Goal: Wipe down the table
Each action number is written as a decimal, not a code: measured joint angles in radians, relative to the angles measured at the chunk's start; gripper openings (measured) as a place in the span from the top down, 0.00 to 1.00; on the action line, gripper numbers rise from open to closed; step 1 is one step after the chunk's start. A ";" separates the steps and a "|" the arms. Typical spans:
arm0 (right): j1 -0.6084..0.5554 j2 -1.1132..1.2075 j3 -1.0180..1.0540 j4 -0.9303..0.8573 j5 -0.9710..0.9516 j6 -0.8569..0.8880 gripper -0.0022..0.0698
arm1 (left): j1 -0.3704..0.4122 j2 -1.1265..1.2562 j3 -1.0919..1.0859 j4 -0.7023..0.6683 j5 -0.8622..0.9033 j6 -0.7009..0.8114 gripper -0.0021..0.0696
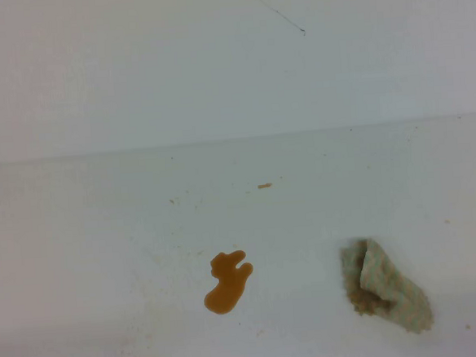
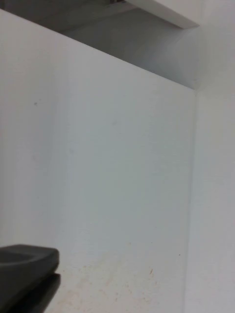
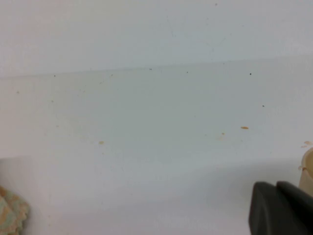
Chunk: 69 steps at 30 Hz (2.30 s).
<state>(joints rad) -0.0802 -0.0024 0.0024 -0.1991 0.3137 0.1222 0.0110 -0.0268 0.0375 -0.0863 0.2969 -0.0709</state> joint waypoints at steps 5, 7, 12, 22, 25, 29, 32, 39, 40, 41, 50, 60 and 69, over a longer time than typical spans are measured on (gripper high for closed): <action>0.000 0.000 0.000 0.000 0.000 0.000 0.97 | 0.000 0.000 0.000 0.000 0.000 0.000 0.97; 0.000 0.000 0.000 0.000 0.000 0.000 0.97 | 0.000 0.000 0.000 0.000 0.000 0.000 0.97; 0.000 0.000 0.000 0.000 0.000 0.000 0.97 | 0.000 0.000 0.000 0.000 0.000 0.000 0.97; 0.000 0.000 0.000 0.000 0.000 0.000 0.97 | 0.000 0.000 0.000 0.000 0.000 0.000 0.97; 0.000 0.000 0.000 0.000 0.000 0.000 0.97 | 0.000 0.000 0.000 -0.002 0.000 0.000 0.97; 0.000 0.000 0.000 0.000 0.000 0.000 0.97 | 0.000 0.000 0.000 -0.002 0.000 0.000 0.97; 0.000 0.000 0.000 0.000 0.000 0.000 0.97 | 0.000 0.000 0.000 -0.002 0.000 0.000 0.97; 0.000 0.000 0.000 0.002 0.000 0.002 0.97 | 0.000 0.000 0.000 -0.002 0.000 0.000 0.97; 0.000 0.000 0.000 0.007 -0.006 0.011 0.97 | 0.000 0.000 0.000 -0.002 0.000 0.000 0.97; 0.000 0.000 0.000 0.007 -0.014 0.022 0.97 | 0.000 0.000 0.000 -0.002 0.000 0.000 0.97; 0.000 0.000 -0.002 0.009 -0.397 0.023 0.97 | 0.000 0.000 0.000 -0.002 0.000 0.000 0.97; 0.000 0.000 -0.002 0.011 -0.485 0.087 0.97 | 0.000 0.000 0.000 -0.002 0.000 0.000 0.97; 0.000 0.000 -0.024 0.032 -0.599 0.243 0.97 | 0.000 0.000 0.000 -0.002 0.000 0.000 0.97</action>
<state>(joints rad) -0.0802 -0.0024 -0.0216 -0.1674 -0.2851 0.3649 0.0110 -0.0268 0.0375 -0.0880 0.2969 -0.0709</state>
